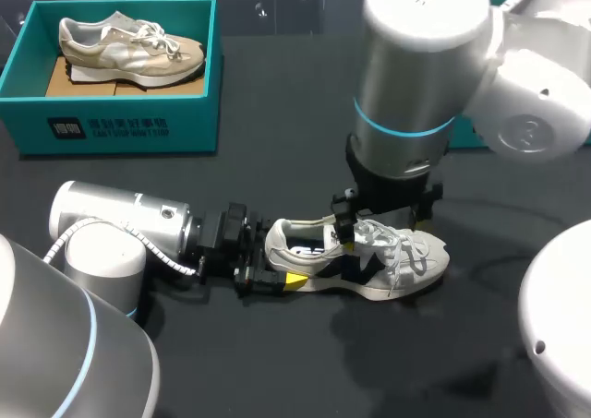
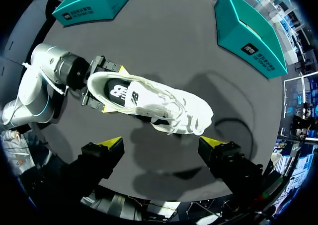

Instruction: Take the shoe out of the shoebox, open the shoe tongue, remove and reinsert the insole, then place the shoe into the shoebox

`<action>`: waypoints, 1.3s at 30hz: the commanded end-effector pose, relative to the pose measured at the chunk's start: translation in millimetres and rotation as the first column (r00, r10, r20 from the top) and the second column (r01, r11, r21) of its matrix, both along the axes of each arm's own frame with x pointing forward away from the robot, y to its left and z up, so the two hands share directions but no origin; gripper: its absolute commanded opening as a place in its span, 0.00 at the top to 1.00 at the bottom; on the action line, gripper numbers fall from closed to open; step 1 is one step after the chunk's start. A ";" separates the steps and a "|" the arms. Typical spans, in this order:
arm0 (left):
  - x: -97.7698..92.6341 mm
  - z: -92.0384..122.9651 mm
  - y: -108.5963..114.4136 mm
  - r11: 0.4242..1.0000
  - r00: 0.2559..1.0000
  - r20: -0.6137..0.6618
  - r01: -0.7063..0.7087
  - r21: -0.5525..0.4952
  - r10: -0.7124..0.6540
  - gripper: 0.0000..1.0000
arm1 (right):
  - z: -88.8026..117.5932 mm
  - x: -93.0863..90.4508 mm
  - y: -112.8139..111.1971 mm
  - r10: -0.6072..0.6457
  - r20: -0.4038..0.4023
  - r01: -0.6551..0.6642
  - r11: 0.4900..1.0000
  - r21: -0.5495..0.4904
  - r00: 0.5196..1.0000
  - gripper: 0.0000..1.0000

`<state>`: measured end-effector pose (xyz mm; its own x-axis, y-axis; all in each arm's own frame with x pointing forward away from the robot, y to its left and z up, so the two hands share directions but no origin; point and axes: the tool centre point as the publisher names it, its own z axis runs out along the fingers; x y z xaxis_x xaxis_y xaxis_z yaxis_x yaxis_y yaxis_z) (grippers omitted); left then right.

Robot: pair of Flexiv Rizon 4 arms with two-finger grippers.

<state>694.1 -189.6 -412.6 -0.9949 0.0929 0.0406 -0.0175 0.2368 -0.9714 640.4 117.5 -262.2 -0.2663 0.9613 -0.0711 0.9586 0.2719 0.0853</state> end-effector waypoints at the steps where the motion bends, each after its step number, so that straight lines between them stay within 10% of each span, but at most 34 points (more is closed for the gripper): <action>1: -1.5 -1.7 0.2 1.000 1.000 0.000 -0.001 0.001 0.001 1.00 | -4.3 -6.8 16.0 -0.011 0.056 0.020 0.987 -0.160 0.998 0.00; 39: -1.5 -1.7 0.2 1.000 1.000 0.000 -0.001 0.001 0.001 1.00 | -52.9 28.9 57.7 -0.260 0.032 0.256 0.910 -0.326 0.965 0.00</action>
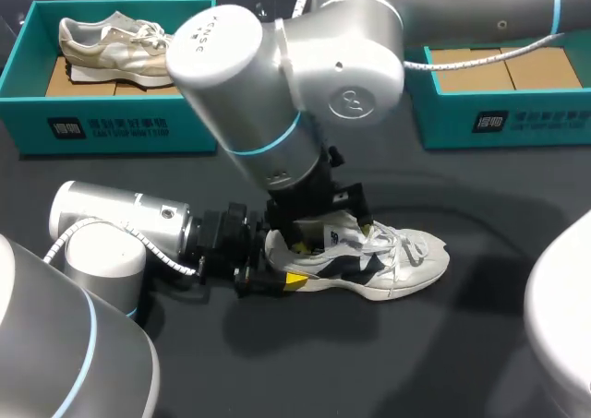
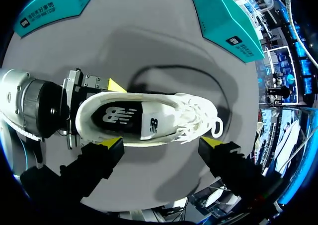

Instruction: Take the shoe out of the shoebox, open the shoe tongue, remove and reinsert the insole, then place the shoe into the shoebox

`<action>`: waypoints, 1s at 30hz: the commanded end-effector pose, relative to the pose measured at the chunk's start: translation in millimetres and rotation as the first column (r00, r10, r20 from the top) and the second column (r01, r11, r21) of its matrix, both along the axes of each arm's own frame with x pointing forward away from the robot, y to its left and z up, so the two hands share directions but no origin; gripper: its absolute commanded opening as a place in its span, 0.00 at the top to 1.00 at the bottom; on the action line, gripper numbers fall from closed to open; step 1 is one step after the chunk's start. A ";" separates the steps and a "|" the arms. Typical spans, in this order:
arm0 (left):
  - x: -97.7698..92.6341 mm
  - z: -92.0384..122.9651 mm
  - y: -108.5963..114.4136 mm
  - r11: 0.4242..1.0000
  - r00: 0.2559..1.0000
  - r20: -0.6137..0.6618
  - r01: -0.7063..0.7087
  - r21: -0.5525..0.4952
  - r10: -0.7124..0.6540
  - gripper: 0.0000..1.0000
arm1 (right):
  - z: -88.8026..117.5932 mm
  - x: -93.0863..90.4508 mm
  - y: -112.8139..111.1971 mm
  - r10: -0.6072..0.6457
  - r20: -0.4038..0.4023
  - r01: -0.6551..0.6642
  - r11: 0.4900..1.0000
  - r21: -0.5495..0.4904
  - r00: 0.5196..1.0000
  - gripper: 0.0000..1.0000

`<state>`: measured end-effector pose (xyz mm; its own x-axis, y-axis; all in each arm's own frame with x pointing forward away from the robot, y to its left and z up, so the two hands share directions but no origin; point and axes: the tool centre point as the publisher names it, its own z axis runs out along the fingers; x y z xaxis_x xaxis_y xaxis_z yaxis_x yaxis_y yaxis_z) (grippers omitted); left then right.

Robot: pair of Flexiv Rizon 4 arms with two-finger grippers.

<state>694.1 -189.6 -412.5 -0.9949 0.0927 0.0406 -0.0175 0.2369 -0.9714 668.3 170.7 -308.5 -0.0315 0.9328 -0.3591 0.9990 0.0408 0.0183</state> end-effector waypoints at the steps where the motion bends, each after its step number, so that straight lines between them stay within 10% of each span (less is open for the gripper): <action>1: -1.5 -1.7 0.2 1.000 1.000 0.000 -0.001 0.001 0.001 1.00 | -7.7 2.1 3.5 -0.017 0.008 0.018 0.999 -0.031 1.000 0.00; 30: -1.5 -1.7 0.2 1.000 1.000 0.000 -0.001 0.001 0.001 1.00 | -44.6 12.7 -10.0 -0.069 0.066 0.076 0.991 -0.114 0.995 0.00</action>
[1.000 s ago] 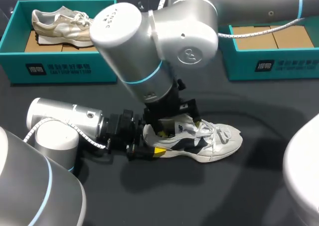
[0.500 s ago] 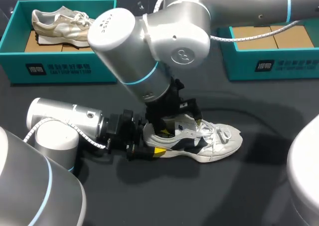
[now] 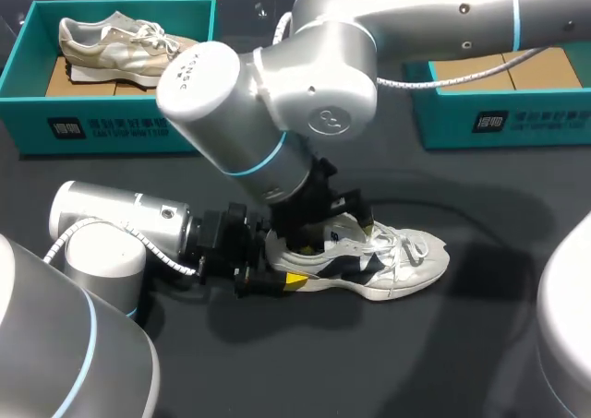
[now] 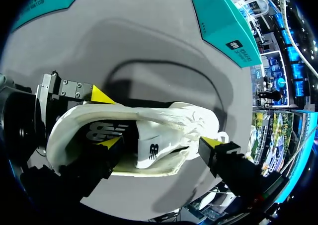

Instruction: Take the shoe out of the shoebox, open the shoe tongue, remove and reinsert the insole, then place the shoe into the shoebox

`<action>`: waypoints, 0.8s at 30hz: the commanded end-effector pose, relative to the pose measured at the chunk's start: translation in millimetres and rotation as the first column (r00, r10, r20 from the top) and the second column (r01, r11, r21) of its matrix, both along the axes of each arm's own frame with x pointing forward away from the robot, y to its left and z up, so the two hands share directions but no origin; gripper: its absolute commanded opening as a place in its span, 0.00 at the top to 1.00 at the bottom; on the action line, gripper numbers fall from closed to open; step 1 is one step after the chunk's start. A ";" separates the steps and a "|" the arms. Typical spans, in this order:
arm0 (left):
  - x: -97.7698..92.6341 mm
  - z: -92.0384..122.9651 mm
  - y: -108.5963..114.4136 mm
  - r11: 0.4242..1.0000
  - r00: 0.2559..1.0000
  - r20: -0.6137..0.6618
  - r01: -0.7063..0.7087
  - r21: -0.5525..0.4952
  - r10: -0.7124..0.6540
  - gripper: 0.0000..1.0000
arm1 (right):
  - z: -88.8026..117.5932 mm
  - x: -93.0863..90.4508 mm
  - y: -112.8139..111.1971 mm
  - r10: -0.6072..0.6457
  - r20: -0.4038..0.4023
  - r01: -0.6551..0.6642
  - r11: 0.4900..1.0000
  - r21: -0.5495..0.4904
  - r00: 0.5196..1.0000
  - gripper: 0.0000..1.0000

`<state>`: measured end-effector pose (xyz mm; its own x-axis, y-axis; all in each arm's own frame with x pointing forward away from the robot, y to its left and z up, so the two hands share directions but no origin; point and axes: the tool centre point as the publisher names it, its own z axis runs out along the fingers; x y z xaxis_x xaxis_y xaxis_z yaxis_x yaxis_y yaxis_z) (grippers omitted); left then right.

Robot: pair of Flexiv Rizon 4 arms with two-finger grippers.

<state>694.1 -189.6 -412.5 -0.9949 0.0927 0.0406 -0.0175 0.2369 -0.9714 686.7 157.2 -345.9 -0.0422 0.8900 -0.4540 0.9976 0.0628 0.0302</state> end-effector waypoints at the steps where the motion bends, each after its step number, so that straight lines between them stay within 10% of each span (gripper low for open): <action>1: -1.5 -1.8 0.2 1.000 1.000 0.000 -0.001 0.001 0.001 1.00 | -7.5 -5.5 2.9 -0.092 0.050 0.092 0.996 -0.008 0.995 0.00; 10: -1.5 -1.8 0.2 1.000 1.000 0.000 -0.001 0.001 0.001 1.00 | 2.2 -7.3 -2.7 -0.109 0.063 0.110 0.994 -0.022 0.992 0.48; 24: -1.5 -1.8 0.2 1.000 1.000 0.000 -0.001 0.001 0.001 1.00 | 11.1 -10.3 -10.9 -0.118 0.062 0.119 0.993 -0.015 0.991 0.61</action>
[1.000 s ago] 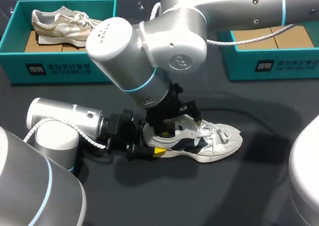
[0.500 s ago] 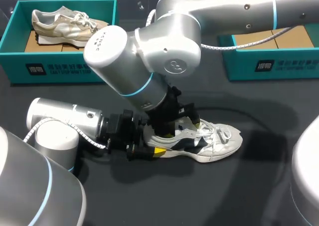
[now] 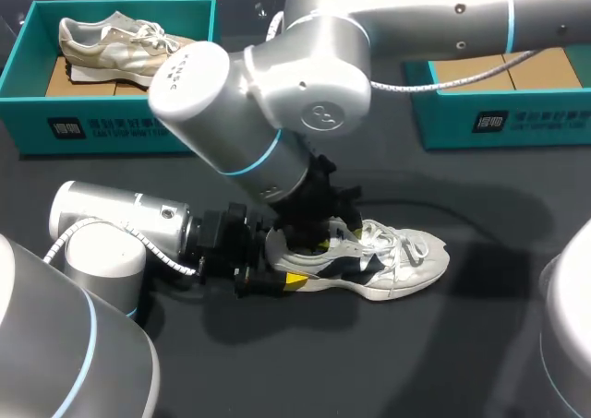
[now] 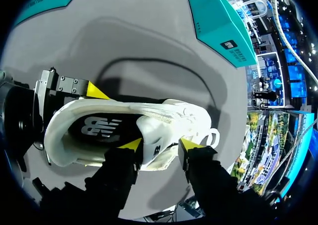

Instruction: Take the shoe out of the shoebox, open the shoe tongue, remove and reinsert the insole, then place the shoe into the shoebox

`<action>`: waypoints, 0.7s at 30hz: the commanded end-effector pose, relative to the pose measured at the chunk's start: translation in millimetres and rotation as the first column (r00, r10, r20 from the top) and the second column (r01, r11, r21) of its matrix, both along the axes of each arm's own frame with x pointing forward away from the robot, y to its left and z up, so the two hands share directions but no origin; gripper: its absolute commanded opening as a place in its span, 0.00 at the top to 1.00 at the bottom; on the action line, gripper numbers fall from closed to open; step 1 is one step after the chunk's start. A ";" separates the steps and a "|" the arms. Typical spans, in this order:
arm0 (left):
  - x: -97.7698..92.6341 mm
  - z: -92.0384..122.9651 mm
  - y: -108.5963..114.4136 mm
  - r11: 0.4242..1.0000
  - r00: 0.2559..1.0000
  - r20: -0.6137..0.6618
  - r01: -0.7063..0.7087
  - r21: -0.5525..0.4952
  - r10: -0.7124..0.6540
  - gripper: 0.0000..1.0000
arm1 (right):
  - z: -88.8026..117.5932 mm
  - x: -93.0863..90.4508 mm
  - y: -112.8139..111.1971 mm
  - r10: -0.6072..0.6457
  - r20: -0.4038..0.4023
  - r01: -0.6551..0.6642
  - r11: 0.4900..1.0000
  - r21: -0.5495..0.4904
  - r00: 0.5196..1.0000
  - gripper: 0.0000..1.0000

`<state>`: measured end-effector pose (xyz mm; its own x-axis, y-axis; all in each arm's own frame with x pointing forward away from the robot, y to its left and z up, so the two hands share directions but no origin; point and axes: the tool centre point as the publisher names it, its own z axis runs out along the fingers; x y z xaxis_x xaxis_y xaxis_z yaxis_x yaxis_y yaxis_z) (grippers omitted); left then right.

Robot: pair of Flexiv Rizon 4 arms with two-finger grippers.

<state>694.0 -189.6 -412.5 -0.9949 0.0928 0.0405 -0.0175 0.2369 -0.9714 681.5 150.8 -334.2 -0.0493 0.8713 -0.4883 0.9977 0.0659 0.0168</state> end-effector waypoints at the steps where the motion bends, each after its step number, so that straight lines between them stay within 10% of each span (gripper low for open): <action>1: -1.4 -1.8 0.3 1.000 1.000 0.000 -0.001 0.001 0.001 1.00 | -0.8 -4.6 -7.1 -0.117 0.071 0.115 0.993 0.035 0.991 0.67; 5: -1.4 -1.8 0.3 1.000 1.000 0.000 -0.001 0.001 0.001 1.00 | 0.1 -3.2 -16.0 -0.111 0.063 0.106 0.992 0.073 0.992 1.00; 21: -1.4 -1.8 0.3 1.000 1.000 0.000 -0.001 0.001 0.001 1.00 | 8.7 -1.8 -31.4 -0.008 -0.032 0.014 0.983 0.182 0.999 1.00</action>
